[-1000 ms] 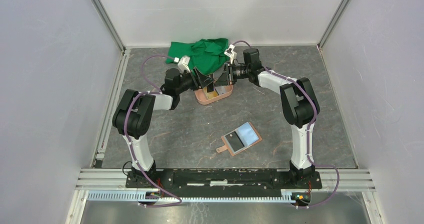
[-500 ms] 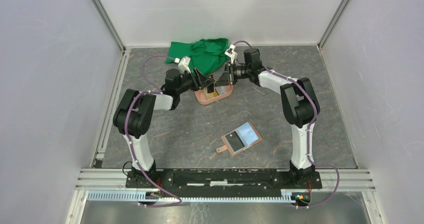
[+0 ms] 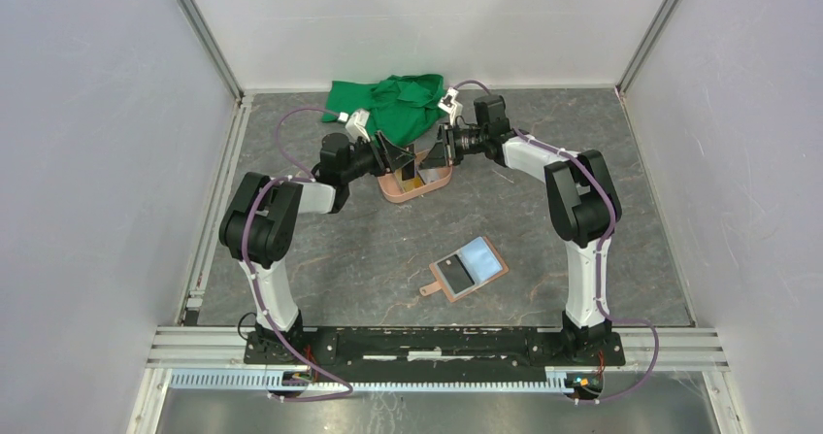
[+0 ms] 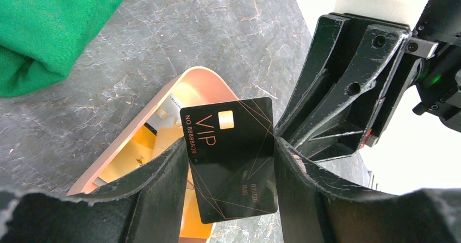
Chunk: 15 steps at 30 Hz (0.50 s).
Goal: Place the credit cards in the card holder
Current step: Pick up the credit card from the storage box.
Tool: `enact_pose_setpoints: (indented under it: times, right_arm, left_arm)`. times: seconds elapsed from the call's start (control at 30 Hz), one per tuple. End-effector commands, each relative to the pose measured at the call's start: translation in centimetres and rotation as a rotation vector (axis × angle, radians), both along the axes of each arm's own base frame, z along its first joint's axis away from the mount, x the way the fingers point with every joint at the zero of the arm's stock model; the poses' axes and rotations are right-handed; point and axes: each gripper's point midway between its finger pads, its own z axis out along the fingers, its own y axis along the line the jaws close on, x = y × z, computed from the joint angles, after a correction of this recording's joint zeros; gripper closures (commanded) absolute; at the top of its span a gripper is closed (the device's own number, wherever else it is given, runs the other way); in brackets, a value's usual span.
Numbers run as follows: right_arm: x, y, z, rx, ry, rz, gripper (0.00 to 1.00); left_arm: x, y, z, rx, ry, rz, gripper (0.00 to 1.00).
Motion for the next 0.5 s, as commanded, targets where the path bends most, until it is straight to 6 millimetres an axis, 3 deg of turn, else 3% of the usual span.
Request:
enact_pose_setpoints:
  times: [0.0,0.2,0.47]
  right_arm:
    - [0.9,-0.2,-0.6,-0.027,-0.036,-0.010,0.80]
    - [0.6,0.0,-0.1,-0.007,-0.036,0.010,0.75]
    - [-1.0,0.3,2.2,0.071,-0.128,0.095,0.53]
  left_arm:
    - [0.2,-0.1,1.1,-0.037,-0.028,-0.010,0.74]
    - [0.3,-0.1,0.7,-0.031,-0.013,-0.003,0.74]
    - [0.6,0.4,0.5,-0.047,0.006,0.019,0.76]
